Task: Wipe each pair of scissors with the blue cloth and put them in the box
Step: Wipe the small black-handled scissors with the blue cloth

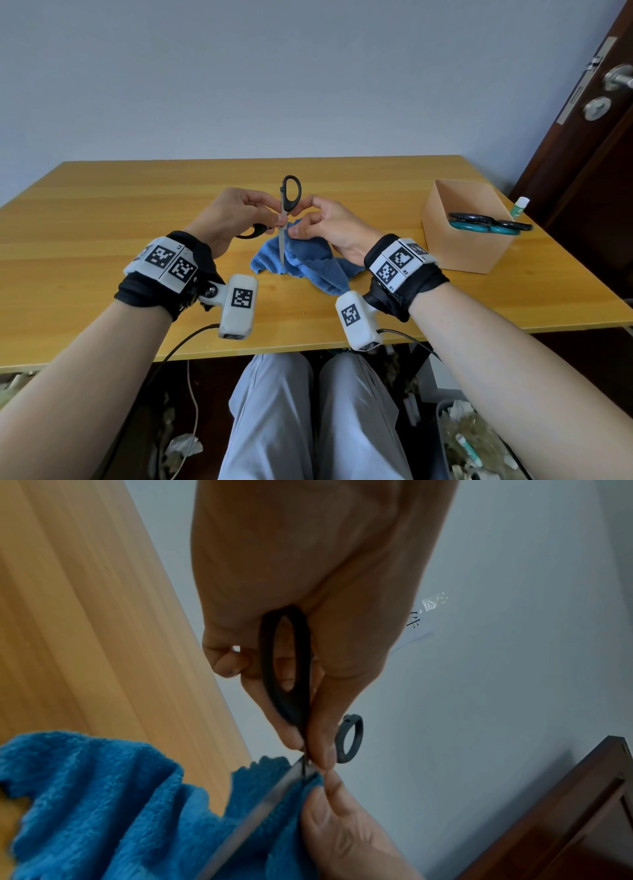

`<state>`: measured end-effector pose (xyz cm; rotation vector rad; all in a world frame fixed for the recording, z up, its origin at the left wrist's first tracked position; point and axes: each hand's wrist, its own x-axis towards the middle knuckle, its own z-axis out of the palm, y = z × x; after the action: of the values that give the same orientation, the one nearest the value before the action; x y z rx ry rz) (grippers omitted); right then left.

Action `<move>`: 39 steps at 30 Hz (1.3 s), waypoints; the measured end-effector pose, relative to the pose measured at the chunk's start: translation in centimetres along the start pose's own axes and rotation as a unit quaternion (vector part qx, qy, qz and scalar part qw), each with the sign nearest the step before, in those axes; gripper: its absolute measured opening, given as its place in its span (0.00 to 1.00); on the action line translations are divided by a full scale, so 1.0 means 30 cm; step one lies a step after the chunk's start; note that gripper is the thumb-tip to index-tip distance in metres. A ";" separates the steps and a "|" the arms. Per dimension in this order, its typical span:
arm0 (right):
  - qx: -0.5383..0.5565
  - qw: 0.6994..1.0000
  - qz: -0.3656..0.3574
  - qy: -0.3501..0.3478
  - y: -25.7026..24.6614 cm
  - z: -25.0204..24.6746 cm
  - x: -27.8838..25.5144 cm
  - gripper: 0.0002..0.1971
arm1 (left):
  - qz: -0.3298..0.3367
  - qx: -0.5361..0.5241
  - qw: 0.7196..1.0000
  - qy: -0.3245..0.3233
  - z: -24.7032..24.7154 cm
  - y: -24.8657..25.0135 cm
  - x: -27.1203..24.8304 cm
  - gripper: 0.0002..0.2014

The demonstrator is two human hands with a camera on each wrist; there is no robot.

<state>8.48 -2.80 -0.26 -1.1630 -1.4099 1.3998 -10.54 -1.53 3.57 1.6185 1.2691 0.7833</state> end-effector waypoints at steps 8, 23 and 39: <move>0.004 1.000 0.000 -0.022 0.003 -0.018 -0.012 0.14 | -0.006 -0.001 1.000 -0.005 0.003 0.004 -0.002 0.06; 0.019 1.000 -0.006 -0.006 0.009 -0.017 -0.009 0.13 | -0.015 -0.022 1.000 -0.001 -0.003 -0.011 -0.002 0.07; 0.017 1.000 0.005 -0.018 0.000 -0.020 -0.014 0.15 | -0.007 -0.014 1.000 -0.002 0.027 -0.027 -0.006 0.08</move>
<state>9.16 -3.07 -0.20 -1.1291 -1.4011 1.4538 -10.18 -1.87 2.53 1.5868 1.2604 0.7862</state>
